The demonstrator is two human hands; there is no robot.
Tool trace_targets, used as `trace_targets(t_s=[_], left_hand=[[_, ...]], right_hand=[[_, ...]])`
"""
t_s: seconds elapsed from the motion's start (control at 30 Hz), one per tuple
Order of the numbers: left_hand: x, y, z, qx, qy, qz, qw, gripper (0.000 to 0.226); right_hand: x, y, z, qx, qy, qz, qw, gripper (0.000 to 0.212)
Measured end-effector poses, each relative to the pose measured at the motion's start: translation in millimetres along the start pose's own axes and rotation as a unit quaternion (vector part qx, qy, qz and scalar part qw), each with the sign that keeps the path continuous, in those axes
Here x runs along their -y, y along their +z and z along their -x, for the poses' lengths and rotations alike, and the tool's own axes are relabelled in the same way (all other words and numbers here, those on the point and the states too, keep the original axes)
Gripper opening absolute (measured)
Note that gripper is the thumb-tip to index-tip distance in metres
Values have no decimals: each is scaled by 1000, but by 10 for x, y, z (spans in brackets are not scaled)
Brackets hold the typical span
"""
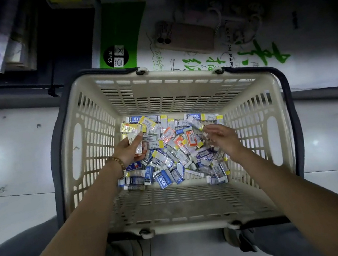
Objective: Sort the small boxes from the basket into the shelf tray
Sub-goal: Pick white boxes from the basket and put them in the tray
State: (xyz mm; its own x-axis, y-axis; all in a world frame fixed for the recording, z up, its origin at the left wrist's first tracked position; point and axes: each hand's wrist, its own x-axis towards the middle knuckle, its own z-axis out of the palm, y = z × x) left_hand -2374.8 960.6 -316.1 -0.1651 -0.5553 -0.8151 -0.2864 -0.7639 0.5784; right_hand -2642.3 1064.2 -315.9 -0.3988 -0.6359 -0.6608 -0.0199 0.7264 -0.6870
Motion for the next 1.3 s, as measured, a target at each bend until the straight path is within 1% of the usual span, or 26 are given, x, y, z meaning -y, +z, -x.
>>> trace_targets(t_s=[0.03,0.07,0.13,0.2,0.27,0.33,0.37,0.4,0.43,0.47,0.5,0.57,0.6,0.67,0.73,0.8,0.87,0.93,0.97,1.1,1.13,1.2,1.27,1.3], left_hand=[[0,8,16,1,4,5,1000,27],[1,14,26,2,6,6,1000,25],[-7,32,45,4,5,-2,1000,23],[-1,54,30,9,3,-3,1000,23],[-7,82,32,15,4,9,1000,22],[2,117,16,18,5,9,1000,21],[7,134,7,18,5,5,1000,21],[5,148,7,15,4,3,1000,20],[5,165,4,13,4,3,1000,20],[1,178,9,14,3,1,1000,21],[0,190,7,16,1,-4,1000,23],[-4,200,13,17,2,-11,1000,25],[-9,203,20,18,4,-11,1000,24],[-9,200,25,23,4,-9,1000,22],[3,197,36,26,7,-7,1000,21],[13,195,68,20,14,-4,1000,25],[26,190,85,21,13,-2,1000,28],[39,193,96,25,4,1,1000,28],[47,193,96,26,-2,2,1000,28],[74,173,74,23,-21,-4,1000,25],[76,162,71,23,-26,-5,999,25],[82,134,57,22,-32,-11,999,27],[73,116,68,30,-30,-20,999,29],[74,112,72,36,-29,-23,999,30]], right_hand=[[-38,-13,13,-22,5,40,999,30],[-79,-10,38,-24,15,73,997,32],[-147,56,89,25,42,101,994,45],[-176,174,143,96,43,156,982,60],[-188,298,194,134,41,190,972,69],[-202,364,253,162,11,205,965,67],[-192,357,280,178,-18,221,959,59],[-175,326,296,192,-45,216,956,50],[-145,271,307,198,-58,181,962,41],[-106,197,312,190,-58,131,971,34],[-69,110,306,161,-51,84,982,32],[-22,-60,250,77,-27,14,997,33],[-19,-121,212,45,-10,-5,999,35],[-42,-166,152,23,30,7,999,38],[-82,-137,135,49,67,55,995,36],[-125,-70,155,103,83,100,986,40],[-159,3,184,151,67,170,972,50],[-198,58,207,165,38,264,949,55],[-232,87,224,169,27,289,942,54],[-369,252,327,189,-1,319,929,42],[-381,299,338,194,-5,310,931,42],[-378,383,342,203,3,266,942,47],[-372,450,339,206,17,264,942,62],[-375,485,335,199,19,267,943,66]])
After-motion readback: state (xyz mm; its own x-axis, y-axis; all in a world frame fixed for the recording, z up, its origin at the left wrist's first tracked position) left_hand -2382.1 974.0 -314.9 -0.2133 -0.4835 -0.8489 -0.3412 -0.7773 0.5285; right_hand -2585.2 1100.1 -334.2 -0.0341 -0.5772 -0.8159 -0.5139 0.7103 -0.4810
